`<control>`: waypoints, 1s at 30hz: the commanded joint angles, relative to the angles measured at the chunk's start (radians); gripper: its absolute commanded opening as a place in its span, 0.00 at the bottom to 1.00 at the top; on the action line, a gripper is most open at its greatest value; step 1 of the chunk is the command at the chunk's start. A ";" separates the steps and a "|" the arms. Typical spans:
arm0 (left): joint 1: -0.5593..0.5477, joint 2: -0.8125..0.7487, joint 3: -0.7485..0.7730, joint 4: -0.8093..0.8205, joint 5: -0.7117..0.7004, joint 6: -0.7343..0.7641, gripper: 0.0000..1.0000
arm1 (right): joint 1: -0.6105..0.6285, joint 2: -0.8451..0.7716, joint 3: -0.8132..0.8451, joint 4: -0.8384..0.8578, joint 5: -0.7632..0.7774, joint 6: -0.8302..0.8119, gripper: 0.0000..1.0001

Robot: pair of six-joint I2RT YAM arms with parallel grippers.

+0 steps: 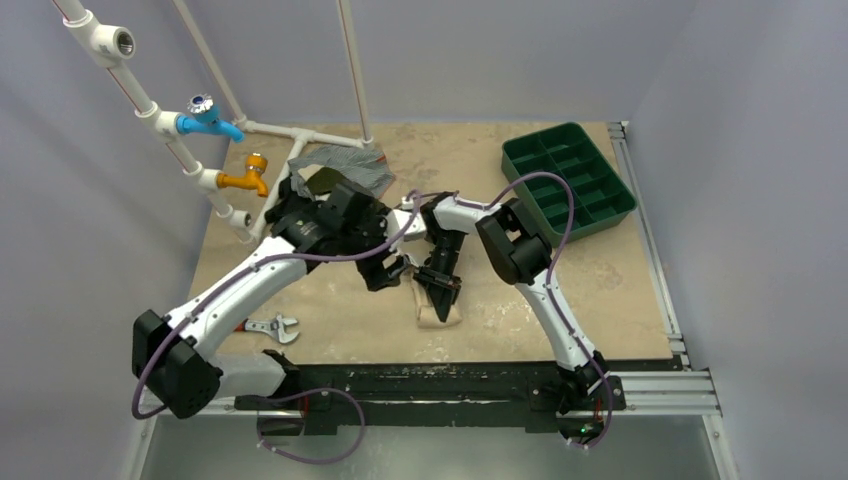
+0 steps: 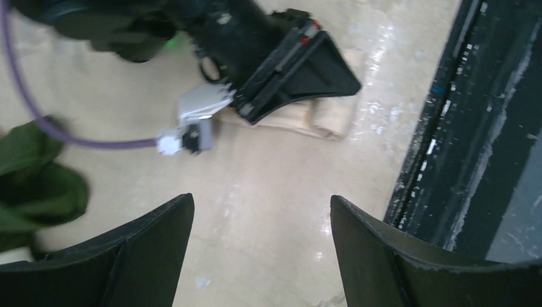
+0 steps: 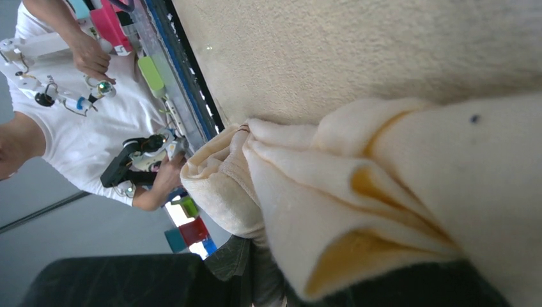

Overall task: Roll the underwear
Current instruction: Roll the underwear to the center of the board.

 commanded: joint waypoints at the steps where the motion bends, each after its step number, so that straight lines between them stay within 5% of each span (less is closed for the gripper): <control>1: -0.108 0.096 -0.001 0.018 0.066 0.018 0.77 | -0.027 0.101 -0.024 0.315 0.332 -0.033 0.00; 15: -0.278 0.457 0.060 0.136 0.062 -0.106 0.80 | -0.042 0.093 -0.037 0.335 0.303 -0.038 0.00; 30: -0.307 0.466 0.011 0.276 -0.026 -0.128 0.81 | -0.042 0.106 -0.034 0.334 0.302 -0.035 0.00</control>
